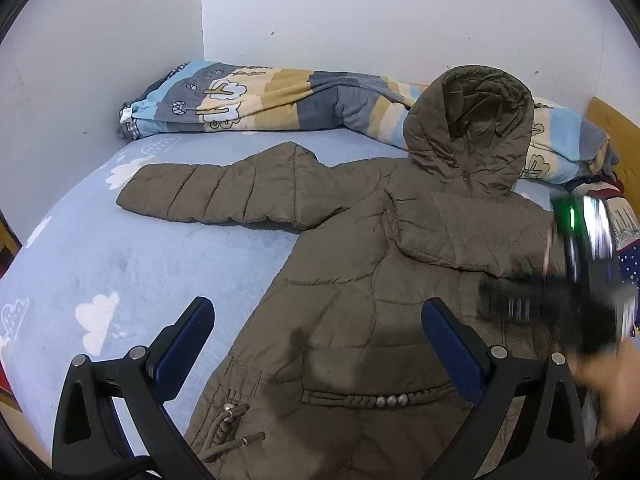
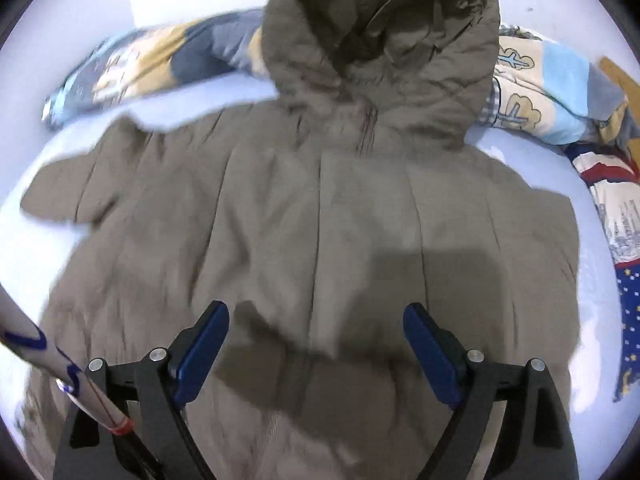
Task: Fold large clothes
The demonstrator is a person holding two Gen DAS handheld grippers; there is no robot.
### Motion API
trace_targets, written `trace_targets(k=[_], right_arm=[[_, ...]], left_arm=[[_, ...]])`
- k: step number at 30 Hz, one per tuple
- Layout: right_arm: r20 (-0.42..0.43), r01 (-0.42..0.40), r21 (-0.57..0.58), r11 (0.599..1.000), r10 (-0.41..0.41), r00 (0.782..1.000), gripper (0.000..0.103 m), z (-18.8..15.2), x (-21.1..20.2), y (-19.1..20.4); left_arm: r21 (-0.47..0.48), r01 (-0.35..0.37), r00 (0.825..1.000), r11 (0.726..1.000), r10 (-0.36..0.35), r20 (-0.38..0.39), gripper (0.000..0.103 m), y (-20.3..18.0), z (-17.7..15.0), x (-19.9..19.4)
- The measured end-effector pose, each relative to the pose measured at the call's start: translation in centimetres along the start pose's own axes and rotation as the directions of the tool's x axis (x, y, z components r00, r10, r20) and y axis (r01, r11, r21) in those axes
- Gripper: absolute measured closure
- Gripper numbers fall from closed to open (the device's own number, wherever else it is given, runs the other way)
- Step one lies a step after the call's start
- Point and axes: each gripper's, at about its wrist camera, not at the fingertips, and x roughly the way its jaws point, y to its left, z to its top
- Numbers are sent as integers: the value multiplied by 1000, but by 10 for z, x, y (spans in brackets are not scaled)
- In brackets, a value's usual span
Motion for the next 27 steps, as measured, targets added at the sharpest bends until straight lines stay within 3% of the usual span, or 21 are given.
trace_targets(k=[3, 6, 9, 12, 14, 17, 21, 27], right_arm=[[-125, -48, -21, 999, 45, 991, 11, -41, 11, 3], [-102, -78, 8, 997, 78, 992, 11, -64, -13, -2], [-27, -175, 62, 983, 176, 984, 11, -80, -59, -10], [44, -250, 42, 967, 248, 968, 10, -99, -103, -12], [55, -252, 20, 967, 251, 966, 9, -108, -106, -13], [28, -182, 1, 983, 182, 983, 9, -119, -89, -9], [26, -275, 36, 961, 274, 961, 9, -115, -84, -11], [58, -299, 32, 954, 297, 953, 9, -110, -95, -16]], left_arm=[[6, -6, 1000, 1000, 6, 9, 0, -2, 0, -4], [5, -13, 1000, 1000, 13, 12, 0, 0, -1, -8], [5, -28, 1000, 1000, 28, 14, 0, 6, 0, -8], [0, -52, 999, 999, 52, 12, 0, 14, 1, -6], [-5, -71, 997, 997, 71, 6, 0, 19, 1, -4], [-13, -90, 996, 996, 90, -9, 0, 24, 0, 1], [-3, -156, 988, 988, 156, -16, 0, 33, 3, 11], [-152, -143, 985, 978, 126, -116, 0, 87, 24, 38]])
